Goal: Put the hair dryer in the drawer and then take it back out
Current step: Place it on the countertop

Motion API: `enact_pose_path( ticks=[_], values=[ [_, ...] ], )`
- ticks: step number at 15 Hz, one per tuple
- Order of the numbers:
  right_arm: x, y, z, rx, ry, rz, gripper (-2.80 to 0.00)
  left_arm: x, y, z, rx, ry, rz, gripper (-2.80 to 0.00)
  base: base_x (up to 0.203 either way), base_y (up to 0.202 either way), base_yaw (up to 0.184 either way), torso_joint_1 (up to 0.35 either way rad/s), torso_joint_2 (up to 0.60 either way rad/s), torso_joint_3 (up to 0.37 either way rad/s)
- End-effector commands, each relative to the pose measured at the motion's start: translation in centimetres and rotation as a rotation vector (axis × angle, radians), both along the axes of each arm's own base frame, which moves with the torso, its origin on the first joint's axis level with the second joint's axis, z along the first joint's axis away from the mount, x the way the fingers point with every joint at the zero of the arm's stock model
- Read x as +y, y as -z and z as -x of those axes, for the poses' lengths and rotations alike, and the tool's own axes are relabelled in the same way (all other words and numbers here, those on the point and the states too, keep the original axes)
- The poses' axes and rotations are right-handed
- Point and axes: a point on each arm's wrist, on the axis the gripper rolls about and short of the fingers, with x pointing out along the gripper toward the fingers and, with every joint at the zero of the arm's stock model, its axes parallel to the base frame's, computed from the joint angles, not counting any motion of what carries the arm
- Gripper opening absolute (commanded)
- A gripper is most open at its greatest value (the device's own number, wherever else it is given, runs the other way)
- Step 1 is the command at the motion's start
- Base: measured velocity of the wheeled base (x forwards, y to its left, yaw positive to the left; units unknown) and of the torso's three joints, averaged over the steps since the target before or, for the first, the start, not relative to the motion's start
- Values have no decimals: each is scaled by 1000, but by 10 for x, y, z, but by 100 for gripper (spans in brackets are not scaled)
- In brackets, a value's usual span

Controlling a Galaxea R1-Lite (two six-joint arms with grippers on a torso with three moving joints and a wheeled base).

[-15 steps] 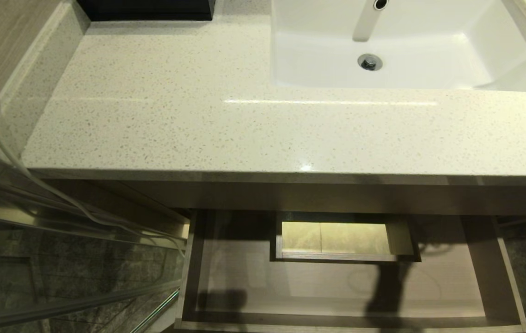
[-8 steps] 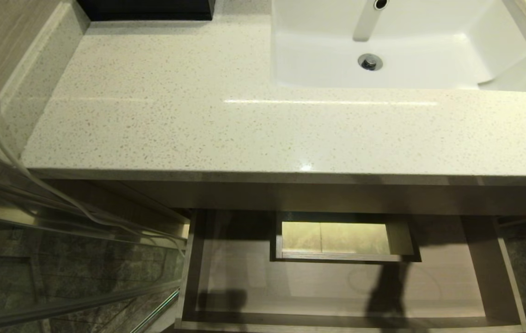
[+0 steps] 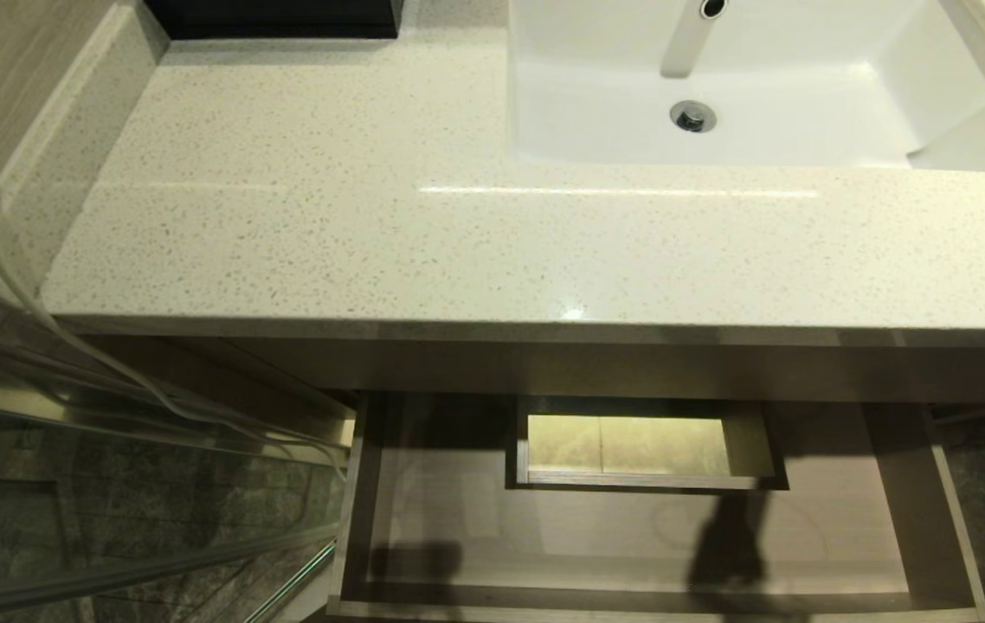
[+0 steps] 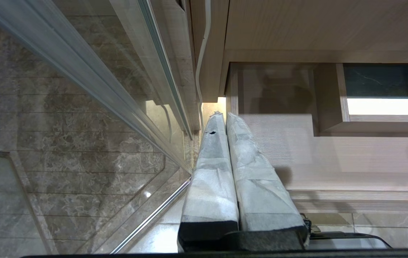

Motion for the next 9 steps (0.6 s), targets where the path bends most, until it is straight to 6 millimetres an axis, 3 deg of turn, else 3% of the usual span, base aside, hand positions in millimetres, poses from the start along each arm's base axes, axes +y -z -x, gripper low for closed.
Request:
enact_pose_path(
  ticks=[1,4,5,9],
  values=[
    [-3,6,-7,26,-2,-12,-280,0,0,0,1,0,0,-280,0,0,0,0,0,0],
    [-6,8,-11,34,-4,-17,-270,0,0,0,0,1,0,-280,0,0,0,0,0,0],
    [-6,9,-11,38,-5,-20,0,0,1,0,0,0,0,-280,0,0,0,0,0,0],
    [-1,3,-4,14,-12,-5,0,0,0,0,0,0,0,-280,0,0,0,0,0,0]
  ],
)
